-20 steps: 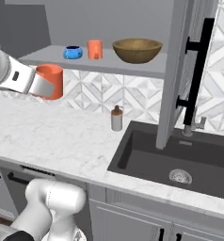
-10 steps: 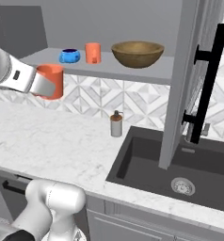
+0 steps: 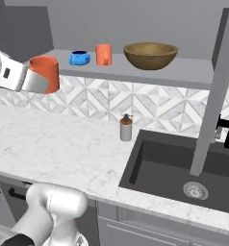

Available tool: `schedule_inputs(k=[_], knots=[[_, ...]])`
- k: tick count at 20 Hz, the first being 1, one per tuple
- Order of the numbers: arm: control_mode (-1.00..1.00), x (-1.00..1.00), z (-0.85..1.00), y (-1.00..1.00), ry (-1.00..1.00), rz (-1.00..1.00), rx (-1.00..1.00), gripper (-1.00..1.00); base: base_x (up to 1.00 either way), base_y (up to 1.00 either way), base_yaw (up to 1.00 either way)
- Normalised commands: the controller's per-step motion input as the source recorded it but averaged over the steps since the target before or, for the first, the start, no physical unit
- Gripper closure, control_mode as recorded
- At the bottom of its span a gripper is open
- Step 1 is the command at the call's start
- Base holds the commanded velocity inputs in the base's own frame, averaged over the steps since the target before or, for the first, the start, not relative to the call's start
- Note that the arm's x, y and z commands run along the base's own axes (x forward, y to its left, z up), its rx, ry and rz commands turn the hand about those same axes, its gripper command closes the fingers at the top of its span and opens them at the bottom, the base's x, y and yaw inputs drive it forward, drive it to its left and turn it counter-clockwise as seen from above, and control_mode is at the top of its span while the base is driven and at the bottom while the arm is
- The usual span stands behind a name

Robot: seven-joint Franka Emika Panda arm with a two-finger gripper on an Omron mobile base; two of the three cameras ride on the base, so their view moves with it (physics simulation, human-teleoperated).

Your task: Gather all objects into one cabinet and sort the glasses and bowls to opposite sides.

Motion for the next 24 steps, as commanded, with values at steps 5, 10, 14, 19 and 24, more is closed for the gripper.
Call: schedule_inputs(k=[5,10,14,19,24], knots=[[-1.00,0.81,0.24,0.03,-0.18,0.28,0.03,1.00,0.00,0.00,0.00],[-1.00,0.98,0.00,0.18,-0.17,0.40,-0.08,1.00,0.00,0.00,0.00],[-1.00,0.90,-0.08,0.53,-0.09,0.25,-0.24,1.00,0.00,0.00,0.00],[-1.00,0.90,-0.03,0.68,0.00,0.11,-0.24,1.00,0.00,0.00,0.00],[-1.00,0.97,-0.04,0.17,0.12,0.06,-0.17,1.00,0.00,0.00,0.00]])
